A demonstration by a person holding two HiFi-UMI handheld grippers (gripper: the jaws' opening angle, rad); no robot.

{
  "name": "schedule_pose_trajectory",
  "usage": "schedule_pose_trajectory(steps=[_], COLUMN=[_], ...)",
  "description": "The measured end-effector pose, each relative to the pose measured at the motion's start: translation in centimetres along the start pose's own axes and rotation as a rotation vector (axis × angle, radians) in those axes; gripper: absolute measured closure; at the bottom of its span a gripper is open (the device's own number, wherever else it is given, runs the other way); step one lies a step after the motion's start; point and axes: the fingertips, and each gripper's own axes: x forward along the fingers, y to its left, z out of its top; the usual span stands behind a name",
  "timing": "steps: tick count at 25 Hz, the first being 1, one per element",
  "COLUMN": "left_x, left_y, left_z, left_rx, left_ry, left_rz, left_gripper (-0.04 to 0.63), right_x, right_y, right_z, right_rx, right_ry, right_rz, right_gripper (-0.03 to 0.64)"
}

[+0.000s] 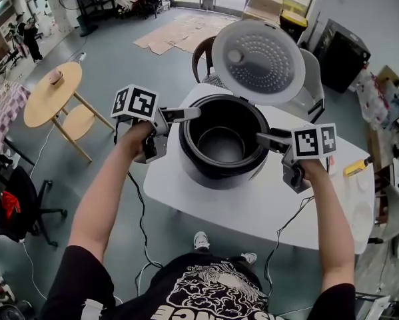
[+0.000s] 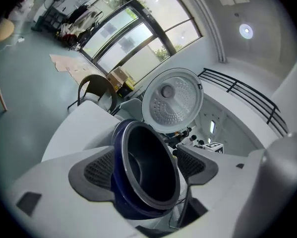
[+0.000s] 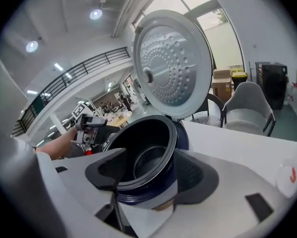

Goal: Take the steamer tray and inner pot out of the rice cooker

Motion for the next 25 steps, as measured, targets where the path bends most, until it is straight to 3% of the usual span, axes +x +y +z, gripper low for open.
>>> schedule_pose_trajectory(steps=[7, 17, 25], left_x=[0.7, 1.6, 1.8], left_y=[-0.5, -1.0, -0.9], left_z=[0.7, 0.4, 0.1], left_rx=[-0.058, -0.059, -0.081], left_ry=[0.044, 0.095, 0.150], left_rz=[-0.060, -0.099, -0.070], left_gripper=[0.210, 0.210, 0.212], right_x=[0.0, 0.8, 0.9], right_y=[-0.5, -0.9, -1.3], right_z=[0.5, -0.4, -0.4], right_rx=[0.116, 0.178, 0.256], right_ry=[0.008, 0.060, 0.058], right_rz=[0.066, 0.106, 0.106], right_gripper=[0.311, 0.324, 0.377])
